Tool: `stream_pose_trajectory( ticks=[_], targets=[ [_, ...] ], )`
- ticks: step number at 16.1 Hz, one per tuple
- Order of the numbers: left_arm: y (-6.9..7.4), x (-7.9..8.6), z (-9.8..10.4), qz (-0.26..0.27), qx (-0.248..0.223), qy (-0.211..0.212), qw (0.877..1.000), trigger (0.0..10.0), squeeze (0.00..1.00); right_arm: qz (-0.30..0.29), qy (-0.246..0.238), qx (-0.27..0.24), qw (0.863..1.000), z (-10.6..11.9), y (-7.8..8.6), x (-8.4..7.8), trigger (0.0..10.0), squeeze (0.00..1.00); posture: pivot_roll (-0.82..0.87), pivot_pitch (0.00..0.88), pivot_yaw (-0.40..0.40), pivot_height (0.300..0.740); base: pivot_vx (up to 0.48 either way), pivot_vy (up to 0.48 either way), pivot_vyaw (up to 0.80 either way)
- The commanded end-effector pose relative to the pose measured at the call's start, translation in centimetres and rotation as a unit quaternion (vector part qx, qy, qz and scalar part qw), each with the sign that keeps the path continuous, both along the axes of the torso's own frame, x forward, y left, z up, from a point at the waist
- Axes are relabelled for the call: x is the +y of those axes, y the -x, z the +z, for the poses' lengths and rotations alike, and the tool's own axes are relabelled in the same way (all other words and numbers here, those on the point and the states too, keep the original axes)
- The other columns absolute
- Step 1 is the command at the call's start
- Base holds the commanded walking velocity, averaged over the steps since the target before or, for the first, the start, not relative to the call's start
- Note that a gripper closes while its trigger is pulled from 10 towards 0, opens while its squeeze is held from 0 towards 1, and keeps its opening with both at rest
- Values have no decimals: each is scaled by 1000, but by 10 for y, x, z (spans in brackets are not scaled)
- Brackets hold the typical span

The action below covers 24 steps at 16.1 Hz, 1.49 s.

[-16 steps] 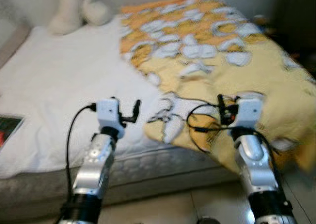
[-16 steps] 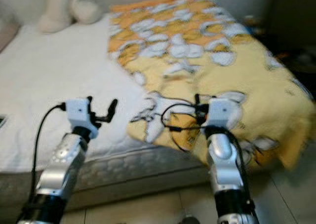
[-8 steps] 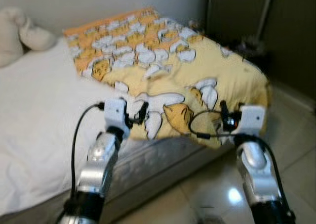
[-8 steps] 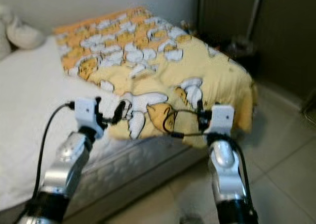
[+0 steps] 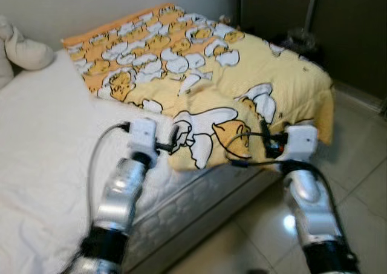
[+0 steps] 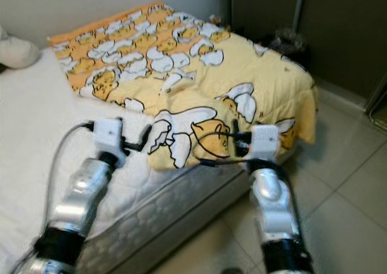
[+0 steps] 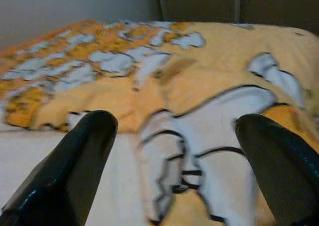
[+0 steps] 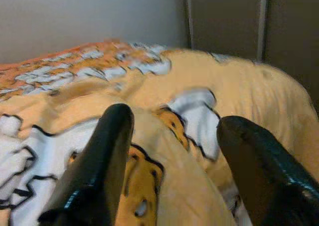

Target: Clean up the room

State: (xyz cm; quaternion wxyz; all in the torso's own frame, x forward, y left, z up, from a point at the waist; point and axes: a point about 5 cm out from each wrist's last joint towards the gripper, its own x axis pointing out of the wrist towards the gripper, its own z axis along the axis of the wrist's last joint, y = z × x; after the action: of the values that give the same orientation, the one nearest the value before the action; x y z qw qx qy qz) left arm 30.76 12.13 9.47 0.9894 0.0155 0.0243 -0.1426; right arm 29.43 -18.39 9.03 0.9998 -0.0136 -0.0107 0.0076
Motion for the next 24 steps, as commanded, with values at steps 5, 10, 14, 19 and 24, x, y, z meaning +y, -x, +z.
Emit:
stream_pose_trajectory(
  ticks=[5, 10, 14, 19, 24],
  targets=[
    [-2, 14, 2, 40, -5, 7, 999, 10000, 0, 28, -16, 30, 999, -7, -1, 11, 10000, 1000, -193, 0, 185, 740, 0, 0, 0],
    [-2, 12, 1, 42, -3, 13, 999, 10000, 0, 32, -9, 35, 999, -7, -2, 10, 10000, 1000, -199, 0, 183, 740, 0, 0, 0],
    [-3, 9, 2, 44, -3, 26, 999, 10000, 0, 36, -3, 35, 999, -7, -1, 10, 10000, 1000, -208, 0, 187, 740, 337, -247, 0],
    [-3, 9, 0, 45, 0, 30, 999, 10000, 0, 76, 19, 47, 996, -9, 2, 19, 10000, 0, -213, 0, 188, 740, 389, -276, 0],
    [-8, 14, -8, 55, 24, 17, 998, 10000, 0, 189, 52, 52, 979, -6, 22, 29, 10000, 0, -221, 0, 183, 740, 81, -51, 0]
  ],
)
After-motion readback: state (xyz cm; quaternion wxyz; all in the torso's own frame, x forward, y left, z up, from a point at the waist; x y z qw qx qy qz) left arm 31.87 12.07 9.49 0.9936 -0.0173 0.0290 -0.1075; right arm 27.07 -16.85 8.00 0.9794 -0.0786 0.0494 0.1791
